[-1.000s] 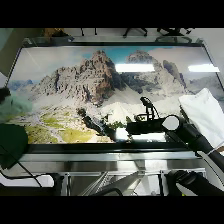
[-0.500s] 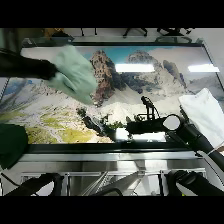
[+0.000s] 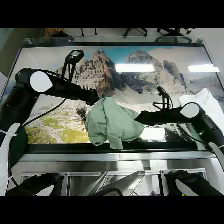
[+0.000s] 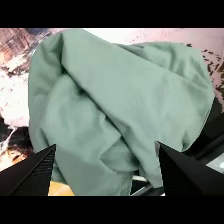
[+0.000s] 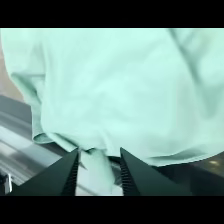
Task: Fold the shirts.
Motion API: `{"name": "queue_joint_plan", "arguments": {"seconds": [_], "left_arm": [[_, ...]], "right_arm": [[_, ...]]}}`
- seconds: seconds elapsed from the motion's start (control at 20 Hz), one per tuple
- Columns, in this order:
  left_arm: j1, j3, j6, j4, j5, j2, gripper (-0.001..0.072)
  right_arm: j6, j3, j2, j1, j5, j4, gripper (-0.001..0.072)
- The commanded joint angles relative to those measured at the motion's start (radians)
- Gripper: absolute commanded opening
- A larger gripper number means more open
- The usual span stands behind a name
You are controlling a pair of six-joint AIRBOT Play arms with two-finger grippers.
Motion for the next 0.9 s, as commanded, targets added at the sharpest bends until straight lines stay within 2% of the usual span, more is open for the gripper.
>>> {"name": "queue_joint_plan", "arguments": {"seconds": [0.0, 0.15, 0.4, 0.55, 0.65, 0.7, 0.75, 0.8, 0.85], "left_arm": [[0.093, -0.101, 0.006, -0.003, -0.092, 0.038, 0.0696], [0.153, -0.39, 0.013, -0.065, 0.013, 0.12, 0.0696], [0.116, -0.819, 0.141, -0.319, 0.28, 0.154, 0.0696], [0.051, -0.907, 0.214, -0.462, 0.443, 0.115, 0.0695], [0.016, -0.904, 0.273, -0.541, 0.479, 0.053, 0.0695], [0.001, -0.889, 0.293, -0.562, 0.485, 0.016, 0.0656], [-0.012, -0.866, 0.299, -0.558, 0.483, -0.019, 0.0472], [-0.016, -0.844, 0.312, -0.555, 0.475, -0.051, 0.0359], [-0.016, -0.822, 0.312, -0.555, 0.455, -0.076, 0.0347]], "right_arm": [[-0.101, 0.022, -0.008, -0.106, 0.048, 0.0, 0.052], [-0.121, 0.02, -0.049, -0.111, 0.049, -0.031, 0.0525], [-0.136, -0.043, -0.169, -0.092, 0.074, -0.04, 0.0525], [-0.147, -0.074, -0.231, -0.02, 0.059, -0.019, 0.0527], [-0.147, -0.075, -0.267, 0.042, 0.027, -0.009, 0.0528], [-0.147, -0.075, -0.284, 0.071, -0.001, 0.007, 0.0527], [-0.147, -0.075, -0.301, 0.097, -0.03, 0.023, 0.0527], [-0.147, -0.075, -0.315, 0.117, -0.054, 0.037, 0.0526], [-0.147, -0.075, -0.332, 0.133, -0.077, 0.056, 0.0525]]}}
